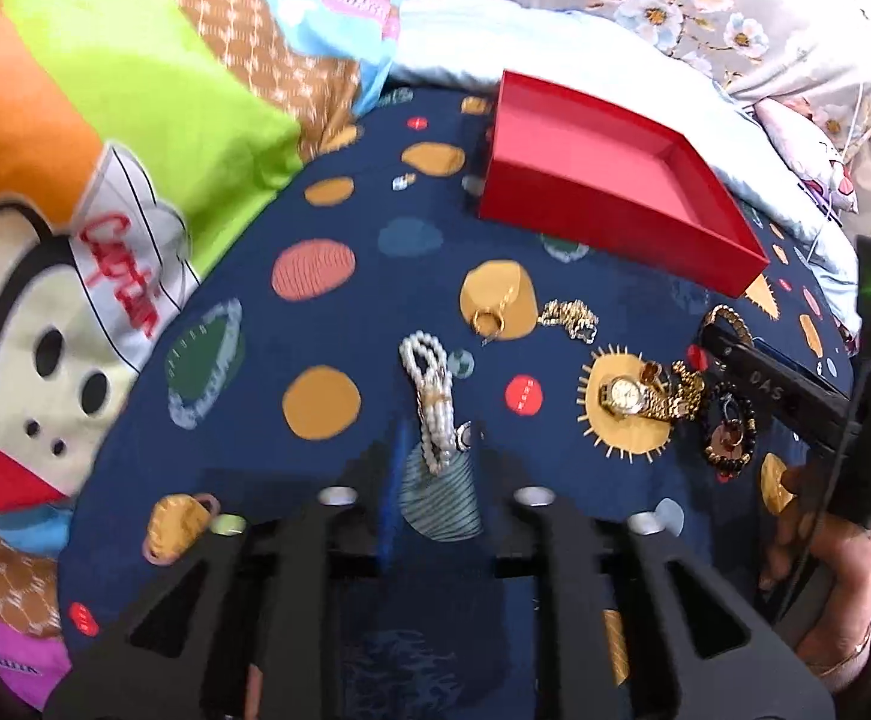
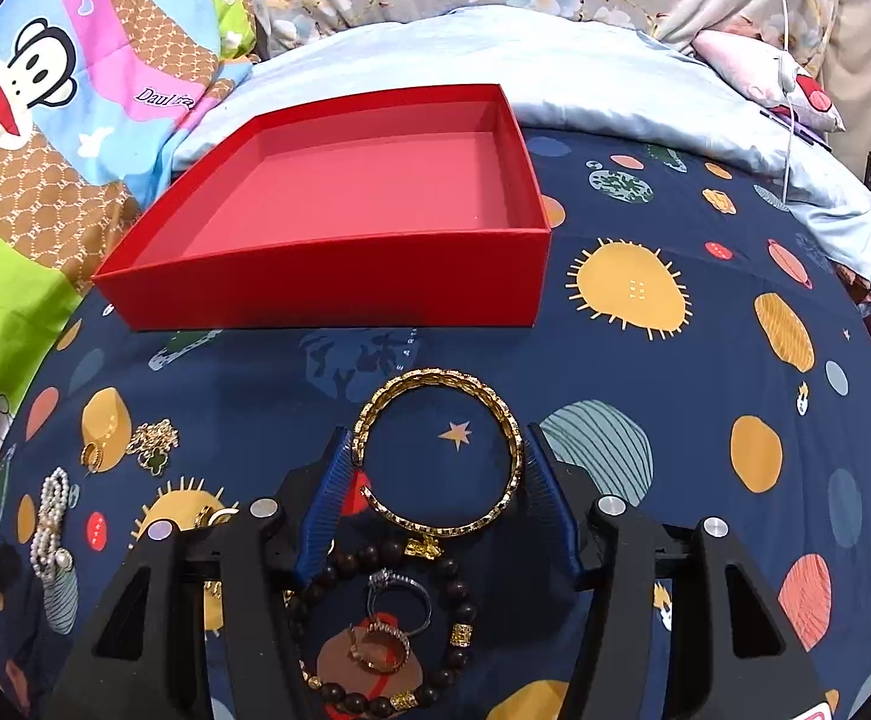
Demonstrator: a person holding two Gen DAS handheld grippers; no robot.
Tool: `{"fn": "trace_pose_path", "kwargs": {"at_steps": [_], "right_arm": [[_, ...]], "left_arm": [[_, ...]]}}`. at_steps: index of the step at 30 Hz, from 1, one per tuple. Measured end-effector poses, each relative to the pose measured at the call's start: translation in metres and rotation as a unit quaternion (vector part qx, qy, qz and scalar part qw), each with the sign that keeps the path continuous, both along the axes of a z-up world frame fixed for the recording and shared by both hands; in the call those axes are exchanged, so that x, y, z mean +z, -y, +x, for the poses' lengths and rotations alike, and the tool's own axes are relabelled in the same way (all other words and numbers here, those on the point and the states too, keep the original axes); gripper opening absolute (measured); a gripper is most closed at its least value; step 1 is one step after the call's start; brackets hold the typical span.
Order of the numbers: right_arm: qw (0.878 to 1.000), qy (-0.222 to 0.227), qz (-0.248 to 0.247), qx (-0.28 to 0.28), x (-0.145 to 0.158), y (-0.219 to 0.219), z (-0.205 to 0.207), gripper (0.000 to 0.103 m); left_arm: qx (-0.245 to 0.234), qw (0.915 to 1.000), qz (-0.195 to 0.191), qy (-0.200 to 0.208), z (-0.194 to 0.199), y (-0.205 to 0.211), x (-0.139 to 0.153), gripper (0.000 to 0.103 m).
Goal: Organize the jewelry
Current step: 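Lift the pearl bracelet with the left gripper while the right gripper grasps the gold bangle, then carry both items into the red tray and open both grippers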
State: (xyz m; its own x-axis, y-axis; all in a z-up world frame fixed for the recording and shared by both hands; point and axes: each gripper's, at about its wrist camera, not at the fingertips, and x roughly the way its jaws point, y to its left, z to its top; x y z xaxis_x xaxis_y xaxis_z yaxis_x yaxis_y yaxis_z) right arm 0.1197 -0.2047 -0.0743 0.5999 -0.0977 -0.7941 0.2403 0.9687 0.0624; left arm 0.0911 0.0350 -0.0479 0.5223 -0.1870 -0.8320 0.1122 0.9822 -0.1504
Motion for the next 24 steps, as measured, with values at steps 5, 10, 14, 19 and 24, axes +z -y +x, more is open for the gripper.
{"fn": "trace_pose_path", "kwargs": {"at_steps": [5, 10, 14, 19, 24], "right_arm": [[1.0, 0.003, 0.007, -0.001, 0.003, 0.001, -0.003, 0.056], [1.0, 0.005, 0.005, 0.002, 0.005, 0.001, -0.004, 0.056], [1.0, 0.009, 0.004, 0.007, 0.009, -0.001, -0.006, 0.056], [1.0, 0.02, 0.006, 0.013, 0.019, -0.004, -0.011, 0.056], [0.999, 0.037, 0.0, 0.018, 0.036, -0.005, -0.017, 0.056]], "left_arm": [[0.005, 0.9999, 0.015, 0.003, 0.008, 0.009, -0.013, 0.037], [0.008, 0.9996, 0.027, -0.003, 0.018, 0.014, -0.025, 0.022], [0.002, 0.9998, 0.019, -0.002, 0.019, 0.015, -0.023, 0.013], [-0.001, 0.9999, 0.015, 0.007, 0.015, 0.015, -0.012, 0.013], [-0.01, 0.9994, 0.01, 0.031, 0.01, 0.017, 0.01, 0.013]]}}
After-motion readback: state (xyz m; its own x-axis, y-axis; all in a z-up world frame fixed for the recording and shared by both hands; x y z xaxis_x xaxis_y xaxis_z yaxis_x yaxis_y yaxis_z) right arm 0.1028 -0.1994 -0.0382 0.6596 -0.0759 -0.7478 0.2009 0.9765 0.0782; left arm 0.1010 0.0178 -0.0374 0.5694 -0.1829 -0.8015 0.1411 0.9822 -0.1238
